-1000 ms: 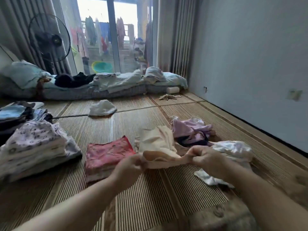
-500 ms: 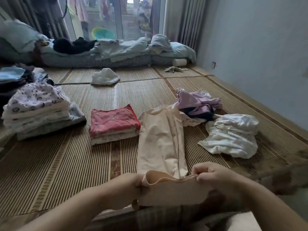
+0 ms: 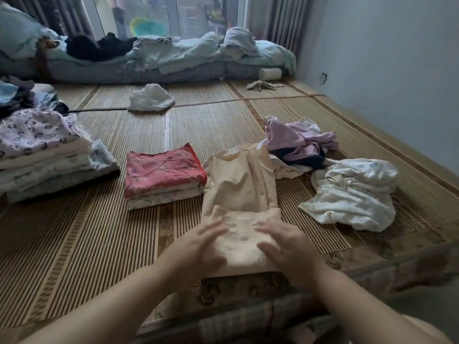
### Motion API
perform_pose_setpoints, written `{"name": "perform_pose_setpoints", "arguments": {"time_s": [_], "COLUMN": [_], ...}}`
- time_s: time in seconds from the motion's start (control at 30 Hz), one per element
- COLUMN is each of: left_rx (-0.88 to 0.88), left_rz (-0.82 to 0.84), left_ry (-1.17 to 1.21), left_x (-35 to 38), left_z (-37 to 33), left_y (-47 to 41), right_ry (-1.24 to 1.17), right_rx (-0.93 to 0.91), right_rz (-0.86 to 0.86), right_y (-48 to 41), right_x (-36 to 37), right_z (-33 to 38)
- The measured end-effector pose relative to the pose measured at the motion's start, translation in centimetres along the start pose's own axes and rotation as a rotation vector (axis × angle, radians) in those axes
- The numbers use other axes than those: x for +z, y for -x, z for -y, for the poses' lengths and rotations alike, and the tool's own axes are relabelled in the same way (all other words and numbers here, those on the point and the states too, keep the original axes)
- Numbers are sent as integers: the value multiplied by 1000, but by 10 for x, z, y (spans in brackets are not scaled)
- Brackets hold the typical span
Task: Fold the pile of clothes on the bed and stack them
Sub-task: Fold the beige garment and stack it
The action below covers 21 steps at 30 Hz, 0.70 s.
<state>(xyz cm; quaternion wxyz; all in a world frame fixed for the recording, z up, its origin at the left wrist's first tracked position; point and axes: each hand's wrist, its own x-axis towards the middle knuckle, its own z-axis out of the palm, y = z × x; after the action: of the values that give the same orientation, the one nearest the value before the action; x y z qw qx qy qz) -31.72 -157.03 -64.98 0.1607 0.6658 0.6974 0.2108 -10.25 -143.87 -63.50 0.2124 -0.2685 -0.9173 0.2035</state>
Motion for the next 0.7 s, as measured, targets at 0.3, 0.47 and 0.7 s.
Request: {"name": "perform_pose_setpoints", "arguments": {"time_s": [0.3,0.47,0.7], "left_rx": [16,-37,-167], "left_rz": [214,133,248], "left_ry": [-377,-273,120], "left_x": [8,-7,-44], "left_z": [16,-9,-34], "left_y": [10,22,62], "right_ry": [375,70,-555], "right_rx": [-29,113,359], "right_rz": [381,352,655], "right_y": [11,12,20], "right_x": [16,-4,-50], "right_z": [-24,-9,21]}}
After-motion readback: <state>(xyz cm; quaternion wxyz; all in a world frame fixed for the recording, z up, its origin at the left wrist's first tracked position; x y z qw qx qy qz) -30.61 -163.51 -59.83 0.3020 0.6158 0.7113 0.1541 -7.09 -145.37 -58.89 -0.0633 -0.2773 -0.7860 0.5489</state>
